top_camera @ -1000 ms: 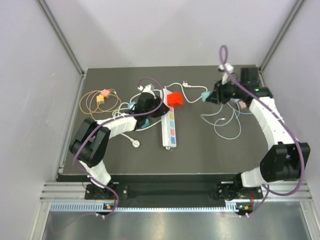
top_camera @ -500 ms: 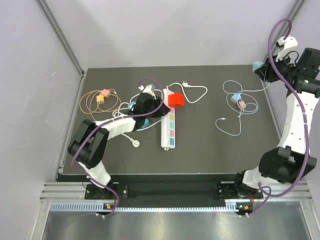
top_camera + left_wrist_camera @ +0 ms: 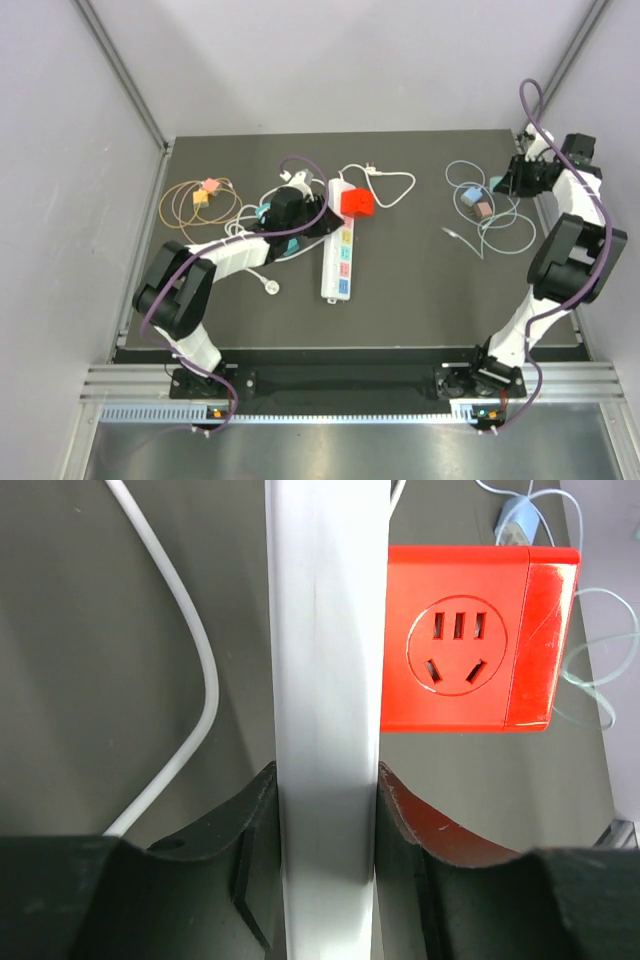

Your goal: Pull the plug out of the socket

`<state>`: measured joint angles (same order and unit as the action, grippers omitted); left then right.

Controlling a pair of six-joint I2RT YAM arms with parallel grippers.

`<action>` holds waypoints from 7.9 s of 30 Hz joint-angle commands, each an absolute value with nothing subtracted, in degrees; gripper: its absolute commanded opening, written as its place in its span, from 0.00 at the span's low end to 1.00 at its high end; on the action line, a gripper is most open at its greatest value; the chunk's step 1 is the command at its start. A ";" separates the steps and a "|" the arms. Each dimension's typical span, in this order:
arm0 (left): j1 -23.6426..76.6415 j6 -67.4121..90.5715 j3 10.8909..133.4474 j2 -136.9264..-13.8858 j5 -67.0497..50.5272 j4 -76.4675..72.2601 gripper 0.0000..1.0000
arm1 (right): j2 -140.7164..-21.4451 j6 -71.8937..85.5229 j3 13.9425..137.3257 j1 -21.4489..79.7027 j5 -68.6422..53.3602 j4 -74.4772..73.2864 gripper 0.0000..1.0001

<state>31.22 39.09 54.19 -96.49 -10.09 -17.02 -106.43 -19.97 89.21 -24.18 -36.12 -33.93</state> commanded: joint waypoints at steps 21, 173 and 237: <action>31.29 40.78 52.82 -92.02 -15.47 -28.83 0.00 | -120.76 -18.72 90.97 -24.17 -40.78 -30.59 0.34; 30.23 47.63 61.35 -105.46 -28.83 -15.19 0.00 | -65.83 -27.17 66.63 16.01 -22.84 -22.94 0.00; 30.15 23.47 42.02 -61.79 7.29 -1.32 0.99 | -93.42 -45.70 52.03 -13.10 -30.94 -2.02 0.12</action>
